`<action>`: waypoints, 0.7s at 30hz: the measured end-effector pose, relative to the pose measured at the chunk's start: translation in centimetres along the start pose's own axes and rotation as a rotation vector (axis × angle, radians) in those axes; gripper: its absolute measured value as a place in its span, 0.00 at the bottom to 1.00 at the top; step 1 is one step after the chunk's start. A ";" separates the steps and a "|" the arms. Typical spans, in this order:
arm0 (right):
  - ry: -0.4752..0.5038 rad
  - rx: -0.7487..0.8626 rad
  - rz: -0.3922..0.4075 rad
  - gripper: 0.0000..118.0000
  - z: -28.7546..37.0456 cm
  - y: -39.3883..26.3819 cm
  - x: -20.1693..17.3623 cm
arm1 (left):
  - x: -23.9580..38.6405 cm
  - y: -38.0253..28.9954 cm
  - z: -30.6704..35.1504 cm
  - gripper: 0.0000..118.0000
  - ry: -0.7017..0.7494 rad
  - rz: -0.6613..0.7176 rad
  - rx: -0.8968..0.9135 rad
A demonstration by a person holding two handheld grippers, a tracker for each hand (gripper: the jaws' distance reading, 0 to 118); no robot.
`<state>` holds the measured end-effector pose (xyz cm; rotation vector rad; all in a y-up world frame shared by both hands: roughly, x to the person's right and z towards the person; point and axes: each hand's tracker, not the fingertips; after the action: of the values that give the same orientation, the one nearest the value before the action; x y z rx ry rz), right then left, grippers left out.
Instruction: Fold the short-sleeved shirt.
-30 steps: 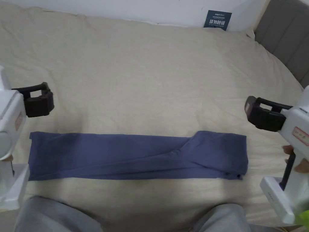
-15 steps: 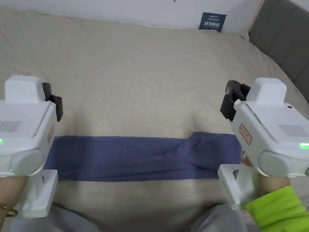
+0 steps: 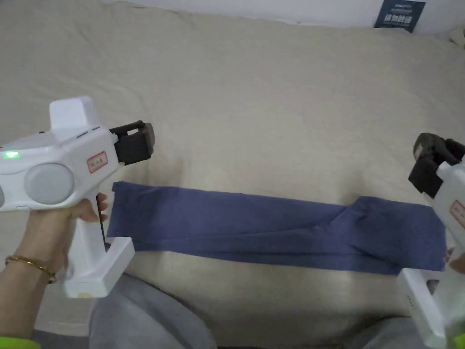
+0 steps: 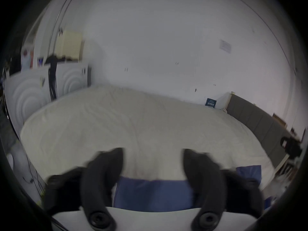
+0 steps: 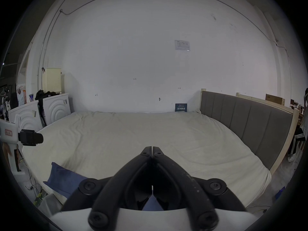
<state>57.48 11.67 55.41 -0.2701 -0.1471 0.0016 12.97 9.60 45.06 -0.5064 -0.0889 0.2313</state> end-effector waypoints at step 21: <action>-0.079 -0.088 -0.013 0.01 -1.1 -0.9 1.1 | -9.9 -10.1 -7.7 0.82 -0.284 0.527 -0.436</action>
<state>58.68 10.57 54.79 -0.3571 -0.2281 -0.0075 6.49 -5.00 43.03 -0.9264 -0.2868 0.8107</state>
